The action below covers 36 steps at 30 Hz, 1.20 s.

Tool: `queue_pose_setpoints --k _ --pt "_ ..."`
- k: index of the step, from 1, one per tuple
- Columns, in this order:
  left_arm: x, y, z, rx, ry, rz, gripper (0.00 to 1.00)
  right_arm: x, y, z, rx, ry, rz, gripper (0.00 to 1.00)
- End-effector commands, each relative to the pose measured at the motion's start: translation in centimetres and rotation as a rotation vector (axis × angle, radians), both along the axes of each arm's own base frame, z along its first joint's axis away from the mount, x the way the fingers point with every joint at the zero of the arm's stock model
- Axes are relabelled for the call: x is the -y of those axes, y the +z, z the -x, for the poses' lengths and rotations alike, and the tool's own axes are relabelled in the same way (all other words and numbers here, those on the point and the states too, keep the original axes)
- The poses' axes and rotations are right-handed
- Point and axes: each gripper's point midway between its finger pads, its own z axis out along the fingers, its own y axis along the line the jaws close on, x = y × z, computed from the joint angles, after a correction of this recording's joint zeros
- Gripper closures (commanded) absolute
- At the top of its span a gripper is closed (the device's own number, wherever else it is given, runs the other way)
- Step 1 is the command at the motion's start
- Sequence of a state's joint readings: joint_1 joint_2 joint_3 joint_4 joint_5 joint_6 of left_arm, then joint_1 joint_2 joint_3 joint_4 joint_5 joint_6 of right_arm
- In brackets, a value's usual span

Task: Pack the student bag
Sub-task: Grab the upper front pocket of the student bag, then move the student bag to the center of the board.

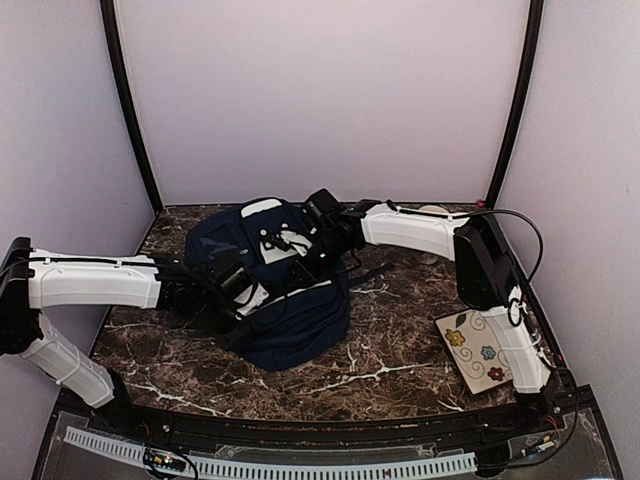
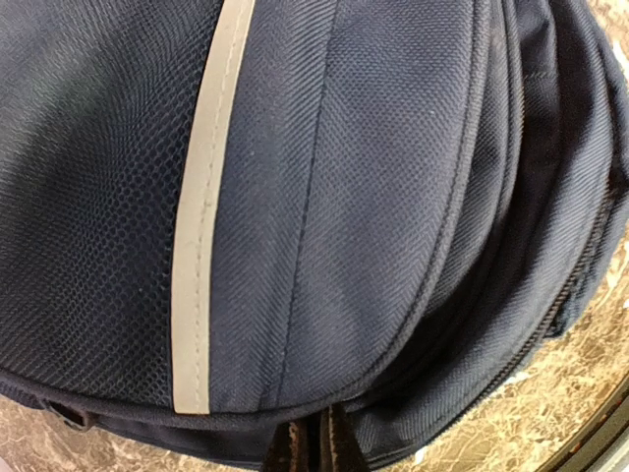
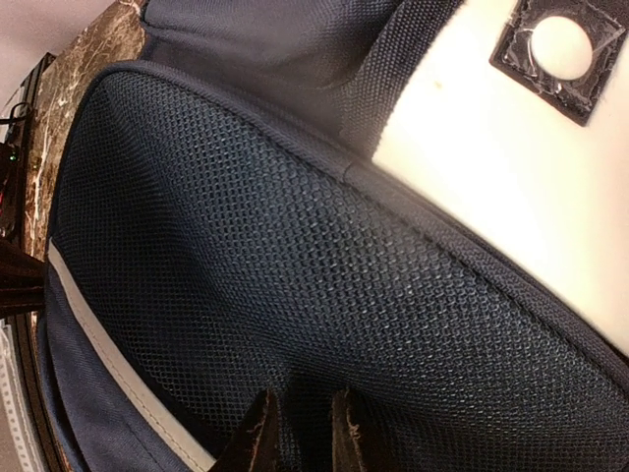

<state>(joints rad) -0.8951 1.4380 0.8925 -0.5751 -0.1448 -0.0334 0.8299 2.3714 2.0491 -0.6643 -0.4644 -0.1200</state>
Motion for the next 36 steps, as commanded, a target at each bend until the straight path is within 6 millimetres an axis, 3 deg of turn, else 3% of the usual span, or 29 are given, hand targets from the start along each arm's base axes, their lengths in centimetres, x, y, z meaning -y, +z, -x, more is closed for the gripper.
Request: queue_pose_setpoints --k 1,6,11,16,23,30,33,36 --pt "1.8 5.5 -2.0 0.130 0.029 0.135 1.00 0.7 -3.0 -0.3 -0.030 -0.024 0.048 0.79" --pt "4.6 9.5 -0.6 0.110 -0.027 0.368 1.00 0.6 -2.8 -0.3 -0.033 -0.025 0.043 0.79" --pt "8.0 10.9 1.0 0.023 -0.091 0.580 1.00 0.5 -3.2 -0.1 -0.050 -0.024 0.042 0.79" --pt "11.8 10.4 1.2 0.002 -0.148 0.697 1.00 0.5 -3.7 0.2 -0.070 -0.026 0.042 0.79" --pt "16.5 8.8 -0.2 0.024 -0.175 0.652 1.00 0.6 -4.1 0.5 -0.084 -0.025 0.045 0.79" --pt "18.1 7.8 -1.0 0.036 -0.150 0.657 1.00 0.7 -4.2 0.5 -0.085 -0.024 0.047 0.79" --pt "18.0 8.1 -0.9 0.045 -0.159 0.664 0.98 0.7 -2.8 0.2 -0.065 -0.018 0.035 0.79" --pt "17.3 8.9 -0.4 0.062 -0.191 0.651 0.77 1.4 1.2 -1.0 -0.032 -0.030 -0.018 0.78"
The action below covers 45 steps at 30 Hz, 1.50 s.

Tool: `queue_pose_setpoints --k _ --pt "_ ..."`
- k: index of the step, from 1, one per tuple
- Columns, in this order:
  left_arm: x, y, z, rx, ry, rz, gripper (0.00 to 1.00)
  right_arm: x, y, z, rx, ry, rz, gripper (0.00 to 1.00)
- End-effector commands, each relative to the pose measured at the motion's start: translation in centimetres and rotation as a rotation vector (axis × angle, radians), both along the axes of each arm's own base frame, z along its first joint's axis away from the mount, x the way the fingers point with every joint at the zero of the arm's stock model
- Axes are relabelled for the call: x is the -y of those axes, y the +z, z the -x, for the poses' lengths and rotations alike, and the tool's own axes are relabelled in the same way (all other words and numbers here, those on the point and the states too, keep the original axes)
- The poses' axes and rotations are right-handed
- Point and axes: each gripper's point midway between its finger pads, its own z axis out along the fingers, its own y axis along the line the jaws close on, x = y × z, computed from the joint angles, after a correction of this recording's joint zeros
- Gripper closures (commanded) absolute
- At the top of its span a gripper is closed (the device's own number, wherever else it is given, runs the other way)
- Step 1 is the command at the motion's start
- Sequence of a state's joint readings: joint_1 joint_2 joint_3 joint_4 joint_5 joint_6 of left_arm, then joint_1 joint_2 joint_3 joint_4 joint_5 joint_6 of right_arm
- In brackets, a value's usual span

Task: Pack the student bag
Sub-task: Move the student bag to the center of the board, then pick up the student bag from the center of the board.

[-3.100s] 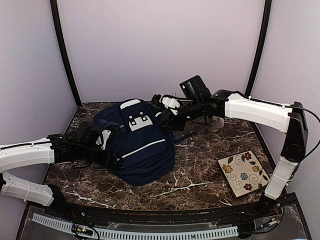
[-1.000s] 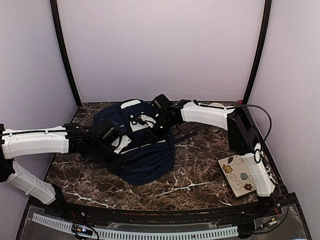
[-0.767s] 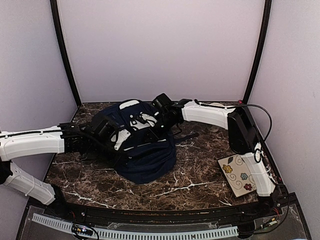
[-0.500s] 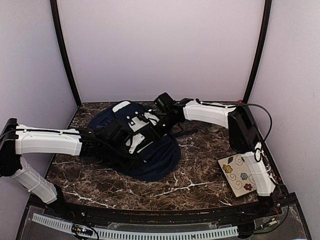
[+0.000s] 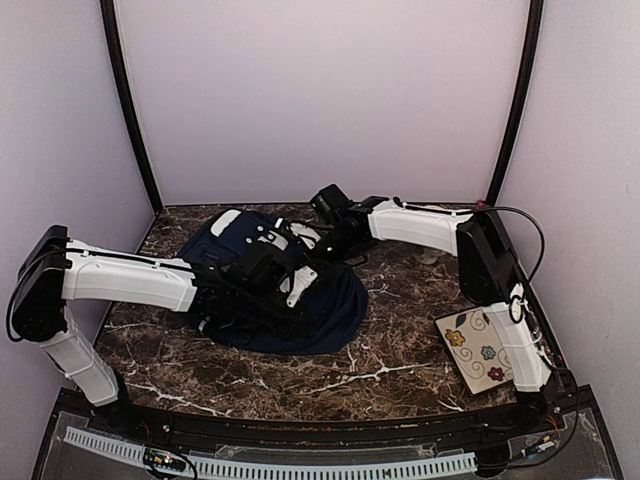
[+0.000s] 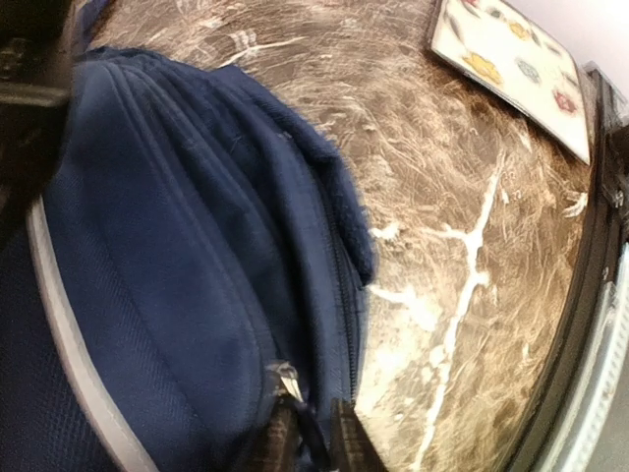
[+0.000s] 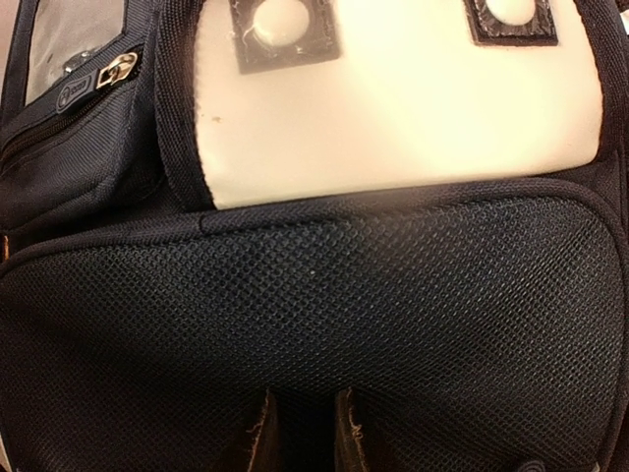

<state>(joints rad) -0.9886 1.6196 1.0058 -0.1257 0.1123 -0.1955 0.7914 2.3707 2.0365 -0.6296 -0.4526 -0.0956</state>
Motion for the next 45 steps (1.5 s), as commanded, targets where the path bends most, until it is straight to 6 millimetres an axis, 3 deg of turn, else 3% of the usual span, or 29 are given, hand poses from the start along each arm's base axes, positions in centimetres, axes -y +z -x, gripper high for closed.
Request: queue_pose_setpoints --k 1,5,7,10,14,18,20,24,28,33,36,39,42,45 --pt "2.4 6.0 0.6 0.109 -0.093 0.157 0.71 0.9 2.8 0.9 -0.028 0.024 -0.027 0.76" --pt "-0.5 7.0 1.4 0.179 -0.143 0.036 0.57 4.2 9.2 0.0 0.052 -0.004 -0.108 0.70" --pt "-1.9 6.8 1.2 0.238 -0.173 -0.051 0.53 5.6 11.1 0.7 0.094 0.003 -0.125 0.69" --pt "-3.4 5.5 0.9 0.298 -0.253 -0.198 0.51 7.7 12.3 2.3 0.128 0.010 -0.132 0.68" --pt "-4.4 4.1 -0.5 0.382 -0.306 -0.347 0.49 10.5 13.3 6.1 0.139 0.079 -0.192 0.66" --pt "-3.8 2.4 -0.4 0.420 -0.426 -0.403 0.49 13.1 11.7 9.4 0.127 0.114 -0.187 0.63" --pt "-3.8 1.4 -0.5 0.416 -0.465 -0.448 0.49 14.0 12.0 10.6 0.142 0.122 -0.205 0.63" --pt "-4.1 -0.9 -1.1 0.405 -0.509 -0.553 0.49 14.9 11.6 11.1 0.187 0.102 -0.216 0.57" --pt "-4.1 -2.4 -3.0 0.445 -0.474 -0.643 0.53 15.0 11.1 10.7 0.186 0.089 -0.198 0.57" --pt "-2.9 -1.2 -5.1 0.533 -0.386 -0.630 0.74 15.0 9.9 10.3 0.155 0.070 -0.163 0.58" --pt "-2.2 -0.1 -5.7 0.575 -0.363 -0.583 0.88 14.9 10.9 9.6 0.184 0.070 -0.143 0.61" --pt "-1.9 0.5 -6.1 0.583 -0.357 -0.557 0.99 14.8 12.9 10.6 0.188 0.139 -0.166 0.62" --pt "-1.0 2.3 -6.5 0.584 -0.338 -0.467 1.00 14.8 13.9 10.4 0.209 0.128 -0.179 0.62" --pt "0.2 4.7 -6.7 0.565 -0.305 -0.303 1.00 14.9 13.1 9.1 0.212 0.076 -0.135 0.63"
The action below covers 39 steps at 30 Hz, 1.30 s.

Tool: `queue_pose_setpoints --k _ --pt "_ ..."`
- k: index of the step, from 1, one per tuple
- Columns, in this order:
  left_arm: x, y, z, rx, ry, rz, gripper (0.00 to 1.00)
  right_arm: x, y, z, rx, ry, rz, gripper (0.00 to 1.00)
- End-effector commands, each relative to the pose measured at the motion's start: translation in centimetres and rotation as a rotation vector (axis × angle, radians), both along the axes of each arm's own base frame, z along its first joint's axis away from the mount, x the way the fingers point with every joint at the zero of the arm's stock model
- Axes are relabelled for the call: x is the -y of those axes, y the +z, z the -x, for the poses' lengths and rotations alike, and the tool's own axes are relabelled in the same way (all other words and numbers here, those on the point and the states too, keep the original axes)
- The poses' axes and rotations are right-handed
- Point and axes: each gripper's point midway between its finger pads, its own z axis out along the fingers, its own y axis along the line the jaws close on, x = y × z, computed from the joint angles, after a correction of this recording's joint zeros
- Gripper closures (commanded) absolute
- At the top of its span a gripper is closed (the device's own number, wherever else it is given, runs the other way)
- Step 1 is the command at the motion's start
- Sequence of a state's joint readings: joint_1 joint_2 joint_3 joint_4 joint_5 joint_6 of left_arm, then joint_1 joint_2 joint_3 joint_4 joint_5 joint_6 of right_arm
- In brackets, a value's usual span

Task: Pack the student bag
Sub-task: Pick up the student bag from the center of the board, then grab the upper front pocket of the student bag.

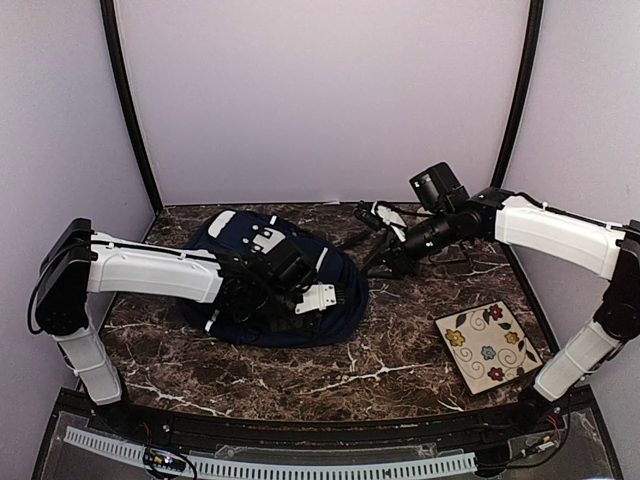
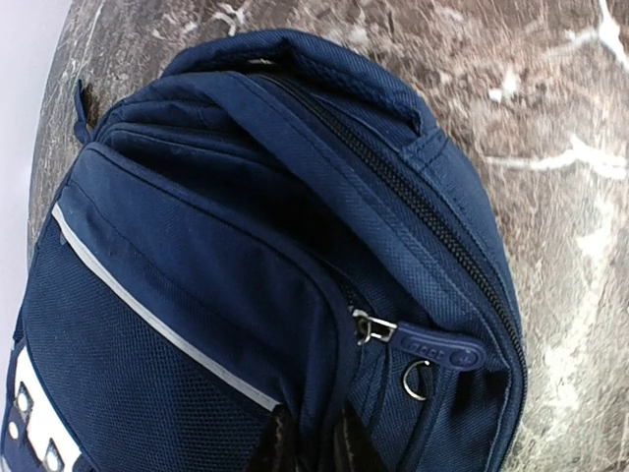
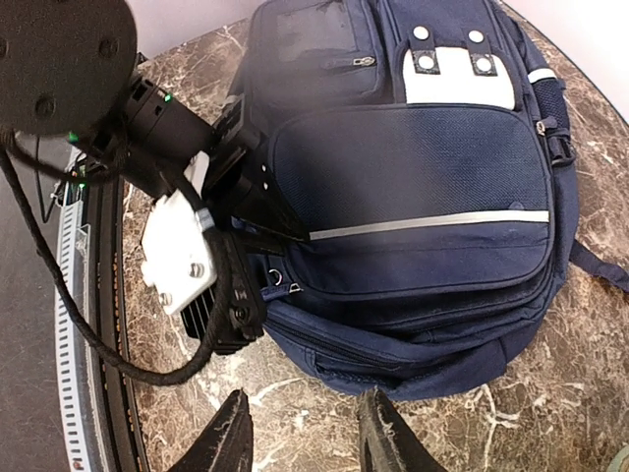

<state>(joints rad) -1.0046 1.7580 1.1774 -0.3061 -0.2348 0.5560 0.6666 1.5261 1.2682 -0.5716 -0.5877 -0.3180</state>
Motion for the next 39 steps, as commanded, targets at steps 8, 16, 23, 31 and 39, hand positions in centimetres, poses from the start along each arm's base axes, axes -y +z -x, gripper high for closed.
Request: queue_pose_setpoints --k 8,16,23,31,39 --pt "2.5 9.7 -2.5 -0.094 0.131 0.633 1.00 -2.0 -4.6 -0.6 -0.141 -0.048 0.108 0.62" --pt "1.8 9.5 -2.9 -0.131 0.231 0.782 1.00 -3.7 -5.4 -2.1 -0.120 -0.093 0.132 0.57" --pt "2.6 10.0 -2.3 -0.188 0.220 0.833 1.00 -5.8 -6.4 -1.8 -0.170 -0.055 0.118 0.56" --pt "2.9 9.8 -2.0 -0.221 0.218 0.848 1.00 -7.1 -7.1 -0.8 -0.260 -0.016 0.088 0.56" --pt "3.2 10.7 -1.8 -0.223 0.193 0.860 1.00 -7.5 -8.4 -1.1 -0.311 -0.057 0.085 0.61"
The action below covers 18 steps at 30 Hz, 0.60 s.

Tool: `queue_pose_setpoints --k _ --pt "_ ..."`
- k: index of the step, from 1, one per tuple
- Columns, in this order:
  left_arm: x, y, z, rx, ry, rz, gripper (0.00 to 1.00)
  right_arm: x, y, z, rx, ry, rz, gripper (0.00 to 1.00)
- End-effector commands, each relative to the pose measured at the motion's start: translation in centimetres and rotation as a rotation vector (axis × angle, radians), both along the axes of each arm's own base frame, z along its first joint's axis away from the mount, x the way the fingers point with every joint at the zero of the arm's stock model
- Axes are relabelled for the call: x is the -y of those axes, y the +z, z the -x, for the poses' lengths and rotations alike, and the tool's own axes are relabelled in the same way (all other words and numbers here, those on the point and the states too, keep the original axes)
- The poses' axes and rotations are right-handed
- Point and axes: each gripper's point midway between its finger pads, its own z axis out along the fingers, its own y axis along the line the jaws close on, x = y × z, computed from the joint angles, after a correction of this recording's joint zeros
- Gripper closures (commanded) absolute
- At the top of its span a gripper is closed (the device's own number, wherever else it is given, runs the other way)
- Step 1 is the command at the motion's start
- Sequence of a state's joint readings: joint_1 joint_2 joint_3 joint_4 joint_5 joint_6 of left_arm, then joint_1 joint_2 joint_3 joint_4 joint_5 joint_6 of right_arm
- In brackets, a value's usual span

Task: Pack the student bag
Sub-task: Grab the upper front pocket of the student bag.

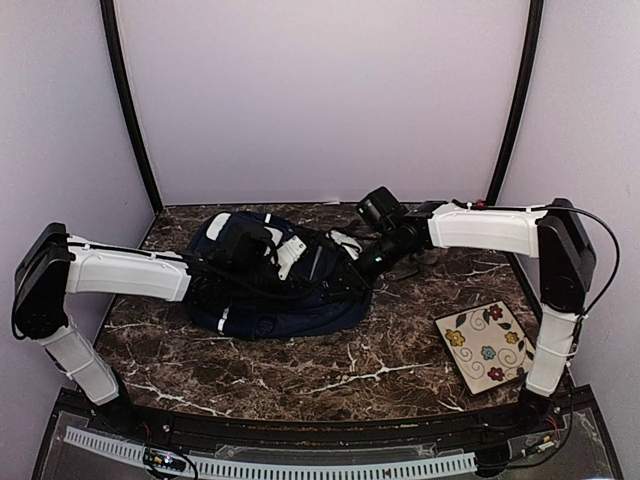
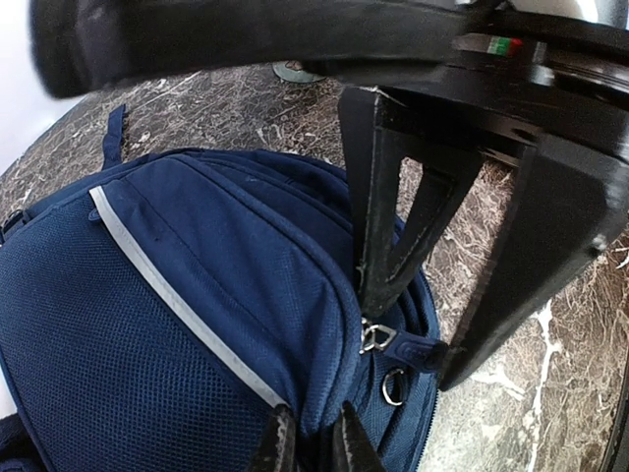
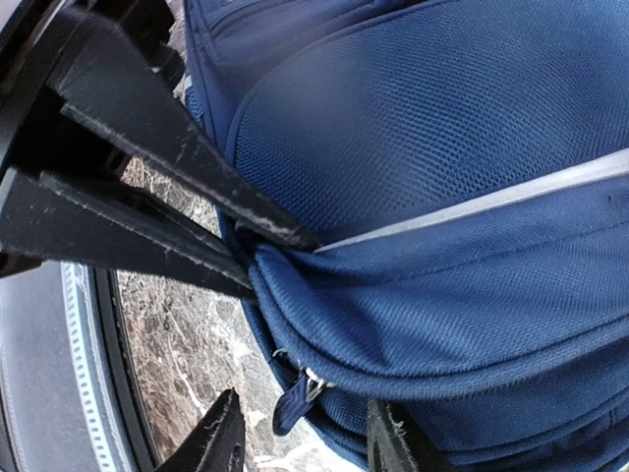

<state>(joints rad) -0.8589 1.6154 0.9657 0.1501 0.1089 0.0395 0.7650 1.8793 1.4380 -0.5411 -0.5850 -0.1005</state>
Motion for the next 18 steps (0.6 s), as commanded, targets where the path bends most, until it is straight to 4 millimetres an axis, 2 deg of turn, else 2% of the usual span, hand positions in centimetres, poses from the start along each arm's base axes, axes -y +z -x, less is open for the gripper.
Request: queue_pose_setpoints --k 1,5,8,13,18 --pt "1.7 5.5 0.2 0.064 -0.042 0.168 1.00 -1.0 -0.8 -0.2 -0.031 -0.020 -0.009 0.64" --pt "1.7 5.5 0.2 0.074 -0.046 0.158 1.00 -0.7 -0.5 -0.9 -0.010 -0.041 0.003 0.81" --pt "1.7 5.5 0.3 0.079 -0.056 0.148 1.00 0.2 0.0 -1.2 -0.012 -0.053 -0.001 0.89" --pt "1.9 5.6 0.9 0.090 -0.109 0.125 1.00 3.0 -0.6 -2.9 0.015 -0.105 0.042 0.96" --pt "2.4 5.1 2.0 0.092 -0.216 0.070 1.00 5.8 -2.3 -5.5 0.040 -0.150 0.106 0.97"
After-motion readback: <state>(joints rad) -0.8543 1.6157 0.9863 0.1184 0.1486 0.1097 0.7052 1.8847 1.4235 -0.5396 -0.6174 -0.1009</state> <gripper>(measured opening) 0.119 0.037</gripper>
